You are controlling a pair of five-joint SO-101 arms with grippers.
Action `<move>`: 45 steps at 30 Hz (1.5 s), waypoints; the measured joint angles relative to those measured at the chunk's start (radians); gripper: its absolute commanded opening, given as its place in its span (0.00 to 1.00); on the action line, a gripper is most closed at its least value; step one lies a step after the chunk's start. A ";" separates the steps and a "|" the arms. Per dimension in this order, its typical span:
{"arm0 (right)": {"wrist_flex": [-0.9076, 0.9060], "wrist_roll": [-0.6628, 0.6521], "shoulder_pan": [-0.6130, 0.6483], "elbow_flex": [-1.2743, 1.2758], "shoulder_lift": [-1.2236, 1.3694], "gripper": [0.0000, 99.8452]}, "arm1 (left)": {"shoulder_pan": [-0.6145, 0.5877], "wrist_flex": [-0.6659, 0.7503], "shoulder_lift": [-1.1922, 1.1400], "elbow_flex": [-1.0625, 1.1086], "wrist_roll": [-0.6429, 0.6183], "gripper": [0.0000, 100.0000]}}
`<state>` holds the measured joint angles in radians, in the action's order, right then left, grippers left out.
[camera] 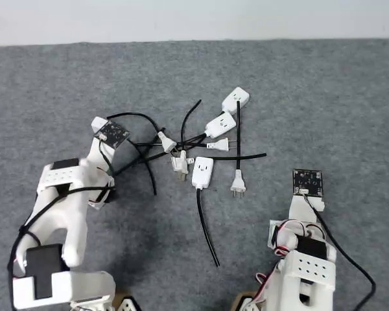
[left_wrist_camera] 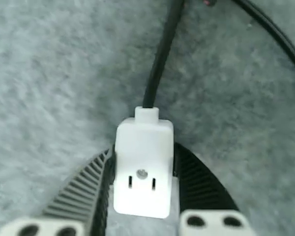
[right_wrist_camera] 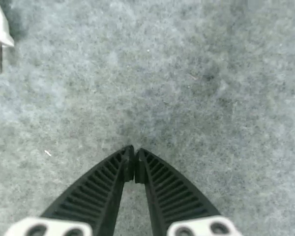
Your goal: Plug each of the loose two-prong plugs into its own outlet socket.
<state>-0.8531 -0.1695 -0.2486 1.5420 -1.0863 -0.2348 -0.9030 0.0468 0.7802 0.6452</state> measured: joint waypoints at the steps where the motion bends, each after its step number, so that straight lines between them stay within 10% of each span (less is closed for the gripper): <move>1: 0.000 0.000 0.000 0.000 0.000 0.01 | 0.009 -0.025 0.000 -0.005 -0.002 0.01; 5: 0.000 0.000 0.000 0.000 0.000 0.01 | 0.081 -0.101 0.002 -0.008 -0.155 0.01; 16: 0.000 0.000 0.000 0.000 0.000 0.01 | 0.212 -0.149 -0.003 -0.060 -1.085 0.02; 26: 0.000 -0.006 0.000 0.000 0.000 0.01 | 0.212 -0.149 -0.009 -0.049 -1.112 0.51; 45: 0.000 -0.006 0.000 0.000 0.000 0.01 | 0.336 -0.276 0.339 0.118 -0.905 0.30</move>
<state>-0.8531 -0.1757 -0.2486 1.5420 -1.0863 0.1013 -1.1792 0.3859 0.8984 -0.2601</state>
